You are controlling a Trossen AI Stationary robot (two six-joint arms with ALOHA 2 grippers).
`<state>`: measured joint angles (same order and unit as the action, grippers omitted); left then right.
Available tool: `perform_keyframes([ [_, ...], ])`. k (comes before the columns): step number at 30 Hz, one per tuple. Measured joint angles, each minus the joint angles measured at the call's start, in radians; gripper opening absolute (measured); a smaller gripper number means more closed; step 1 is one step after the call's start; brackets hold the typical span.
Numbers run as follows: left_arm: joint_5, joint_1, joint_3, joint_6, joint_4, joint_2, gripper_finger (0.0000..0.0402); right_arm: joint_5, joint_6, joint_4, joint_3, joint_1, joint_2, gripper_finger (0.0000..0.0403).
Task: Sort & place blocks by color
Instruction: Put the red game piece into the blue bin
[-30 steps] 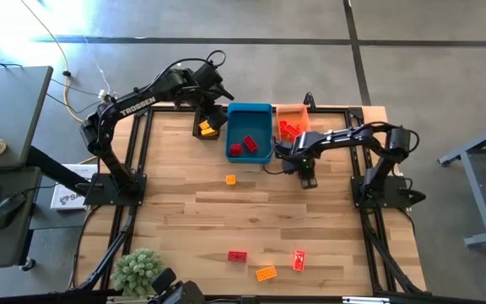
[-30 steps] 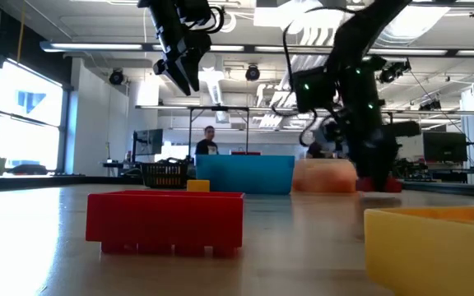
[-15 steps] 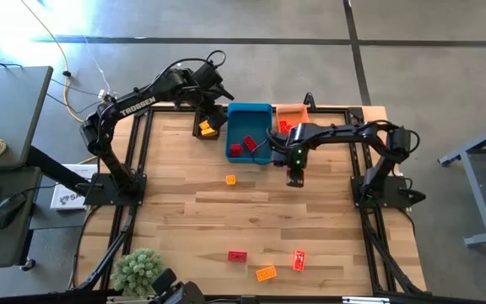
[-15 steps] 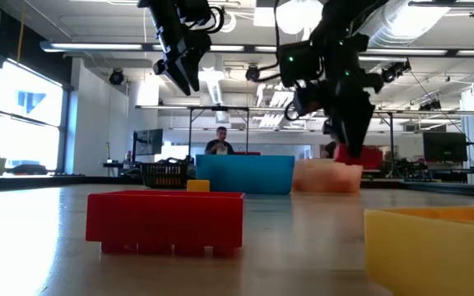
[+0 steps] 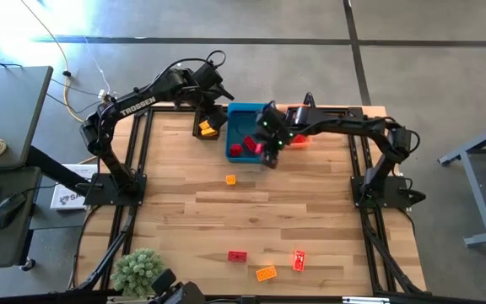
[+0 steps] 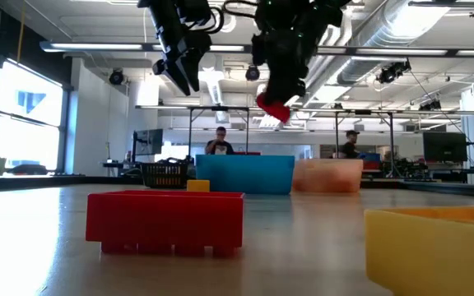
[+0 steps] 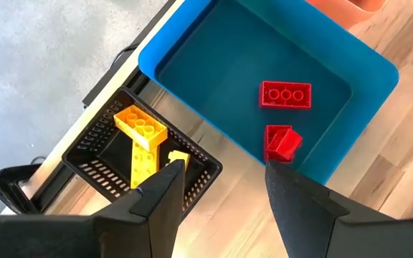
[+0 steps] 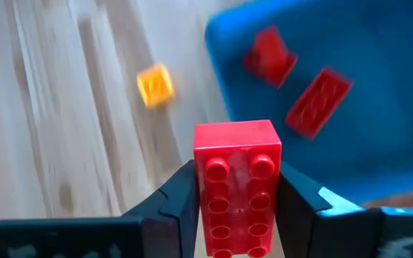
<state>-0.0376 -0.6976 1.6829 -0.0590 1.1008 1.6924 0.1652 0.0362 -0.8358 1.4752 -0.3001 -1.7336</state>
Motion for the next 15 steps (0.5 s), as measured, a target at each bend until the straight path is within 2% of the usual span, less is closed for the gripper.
perform_keyframes([
  [4, 0.000, 0.000, 0.000, -0.032, 0.001, 0.000, 0.0184, -0.015, 0.076, 0.132, 0.005, -0.004, -0.003, 0.0116],
  [7, 0.000, 0.000, 0.000, -0.034, 0.001, 0.000, 0.0184, -0.072, 0.166, 0.213, 0.007, -0.004, -0.028, 0.0116],
  [12, 0.000, 0.000, 0.000, -0.034, 0.001, 0.000, 0.0184, -0.205, 0.258, 0.233, 0.007, -0.002, -0.092, 0.0116],
  [15, 0.000, 0.000, 0.000, -0.034, 0.001, 0.000, 0.0184, -0.243, 0.270, 0.235, 0.006, -0.002, -0.139, 0.0116],
])
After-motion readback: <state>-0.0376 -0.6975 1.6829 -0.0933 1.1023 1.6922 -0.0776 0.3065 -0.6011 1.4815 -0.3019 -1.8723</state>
